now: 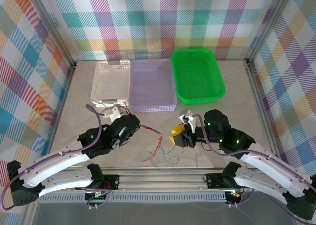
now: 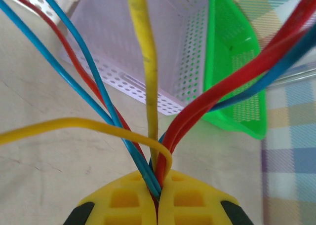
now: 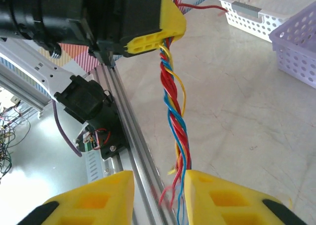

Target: Untangle the cables

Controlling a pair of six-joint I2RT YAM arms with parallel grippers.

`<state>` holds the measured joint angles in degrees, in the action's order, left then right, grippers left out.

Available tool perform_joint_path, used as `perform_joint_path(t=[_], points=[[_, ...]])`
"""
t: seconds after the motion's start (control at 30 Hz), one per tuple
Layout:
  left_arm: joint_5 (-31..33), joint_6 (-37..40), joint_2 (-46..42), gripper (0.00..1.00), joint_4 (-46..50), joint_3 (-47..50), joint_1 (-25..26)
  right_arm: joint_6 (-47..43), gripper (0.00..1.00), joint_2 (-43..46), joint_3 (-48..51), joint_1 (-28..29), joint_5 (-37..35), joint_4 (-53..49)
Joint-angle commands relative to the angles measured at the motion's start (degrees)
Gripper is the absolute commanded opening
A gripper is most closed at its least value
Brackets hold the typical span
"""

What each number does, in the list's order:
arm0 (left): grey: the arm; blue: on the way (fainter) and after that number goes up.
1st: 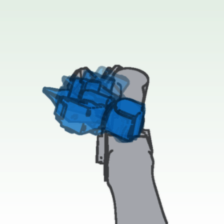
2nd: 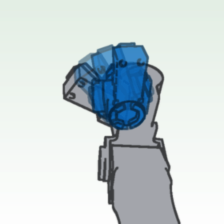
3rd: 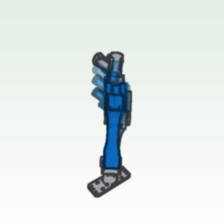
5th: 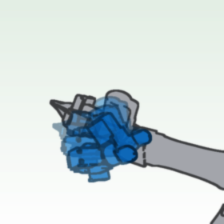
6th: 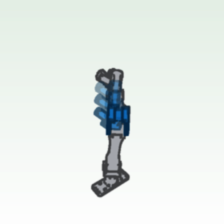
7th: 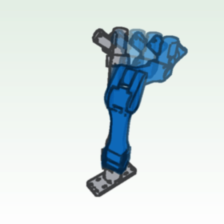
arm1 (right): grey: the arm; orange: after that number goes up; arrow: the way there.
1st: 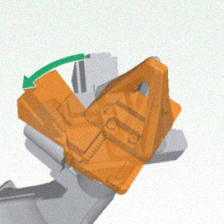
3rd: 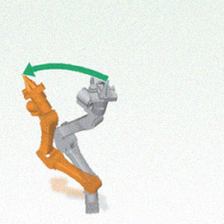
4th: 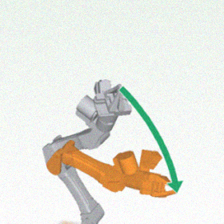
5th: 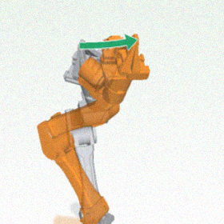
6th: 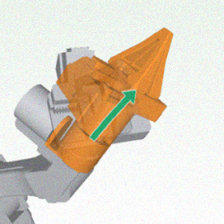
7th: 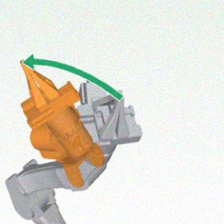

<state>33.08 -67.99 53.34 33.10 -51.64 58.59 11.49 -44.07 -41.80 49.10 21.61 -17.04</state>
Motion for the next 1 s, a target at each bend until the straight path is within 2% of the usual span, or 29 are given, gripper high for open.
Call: perform_joint_path(t=[0.0, 0.1, 0.2, 0.3, 0.43, 0.63, 0.83, 0.97], points=[[2.4, 8.3, 2.9, 0.00, 1.1, -5.8, -2.1, -1.1, 0.43, 1.6, -2.3, 0.0, -1.1, -3.1], [-1.6, 14.3, 5.8, 0.00, -2.7, -8.0, -4.0, -0.9, 0.47, 1.2, -2.7, 0.0, -1.2, -2.4], [-6.2, 19.6, 9.0, 0.00, -4.7, -10.9, -4.5, -1.3, 0.48, -1.7, -4.0, 0.0, -0.7, -2.2], [-9.6, 23.5, 11.7, 0.00, -2.2, -14.7, -4.5, -2.2, 0.43, -4.6, -6.0, -0.1, -2.3, -2.9], [-10.5, 27.2, 12.2, 0.00, 1.2, -16.7, -4.6, -3.7, 0.34, -7.1, -8.2, 0.0, -4.6, -4.0], [-12.2, 29.6, 14.1, 0.00, 4.8, -19.8, -4.6, -4.5, 0.32, -11.8, -9.9, 0.0, -5.2, -3.9], [-13.5, 30.4, 15.8, 0.00, 5.4, -21.1, -4.6, -1.8, 0.31, -14.3, -9.1, -0.1, -0.5, 0.3], [-14.3, 30.6, 16.5, 0.00, 5.2, -21.3, -4.6, -0.7, 0.22, -15.8, -8.6, -0.1, 0.9, 2.0]])
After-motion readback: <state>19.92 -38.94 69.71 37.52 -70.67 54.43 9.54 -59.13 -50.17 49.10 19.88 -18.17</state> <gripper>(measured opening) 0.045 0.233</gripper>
